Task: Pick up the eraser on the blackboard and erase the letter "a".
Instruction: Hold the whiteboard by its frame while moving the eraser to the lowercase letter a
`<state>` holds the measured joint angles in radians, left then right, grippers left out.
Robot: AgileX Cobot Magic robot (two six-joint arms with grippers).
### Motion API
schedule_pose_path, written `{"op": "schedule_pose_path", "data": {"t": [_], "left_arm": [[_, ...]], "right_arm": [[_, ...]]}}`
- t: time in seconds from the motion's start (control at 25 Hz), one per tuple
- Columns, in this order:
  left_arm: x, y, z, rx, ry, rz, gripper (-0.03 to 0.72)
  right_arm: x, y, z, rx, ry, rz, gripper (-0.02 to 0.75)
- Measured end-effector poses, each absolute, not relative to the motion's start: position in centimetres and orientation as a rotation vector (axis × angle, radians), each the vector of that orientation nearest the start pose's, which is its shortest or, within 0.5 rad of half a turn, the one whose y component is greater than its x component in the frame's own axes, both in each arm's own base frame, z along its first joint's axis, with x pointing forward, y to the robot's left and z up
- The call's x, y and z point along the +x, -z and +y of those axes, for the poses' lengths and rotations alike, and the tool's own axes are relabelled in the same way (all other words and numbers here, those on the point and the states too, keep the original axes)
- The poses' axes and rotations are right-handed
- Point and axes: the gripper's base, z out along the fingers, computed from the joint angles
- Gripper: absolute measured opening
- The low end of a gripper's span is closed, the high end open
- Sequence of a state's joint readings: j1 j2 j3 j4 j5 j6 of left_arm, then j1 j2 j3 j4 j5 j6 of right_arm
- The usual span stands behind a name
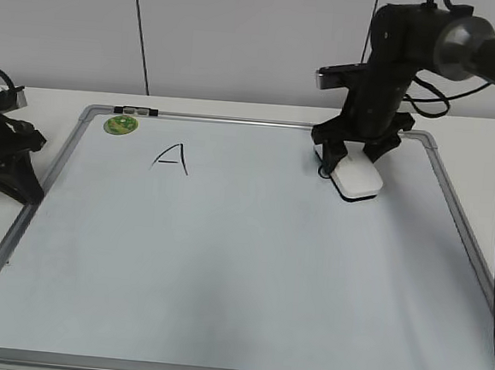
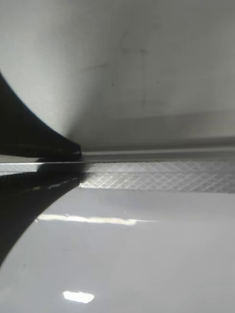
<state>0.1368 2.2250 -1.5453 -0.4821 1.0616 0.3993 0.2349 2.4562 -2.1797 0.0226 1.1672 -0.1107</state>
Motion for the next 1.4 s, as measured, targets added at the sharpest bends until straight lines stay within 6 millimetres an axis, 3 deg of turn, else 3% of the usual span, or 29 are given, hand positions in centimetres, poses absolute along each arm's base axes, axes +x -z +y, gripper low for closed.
{"op": "schedule_pose_path", "data": {"t": [0.28, 0.44, 1.0, 1.4], "left_arm": [[42.1, -11.9, 2.1, 0.01, 0.644, 3.045, 0.04], [42.1, -11.9, 2.1, 0.009, 0.642, 3.043, 0.039], [42.1, -11.9, 2.1, 0.009, 0.642, 3.043, 0.04], [42.2, -11.9, 2.1, 0.007, 0.643, 3.041, 0.04]], "right_arm": [[48.7, -15.4, 16.5, -0.65, -0.115, 2.853, 0.528], [48.4, -15.2, 17.6, -0.697, -0.105, 2.845, 0.528], [48.5, -15.2, 17.0, -0.662, -0.006, 2.854, 0.528], [49.2, -15.2, 14.4, -0.561, -0.04, 2.891, 0.528]]}}
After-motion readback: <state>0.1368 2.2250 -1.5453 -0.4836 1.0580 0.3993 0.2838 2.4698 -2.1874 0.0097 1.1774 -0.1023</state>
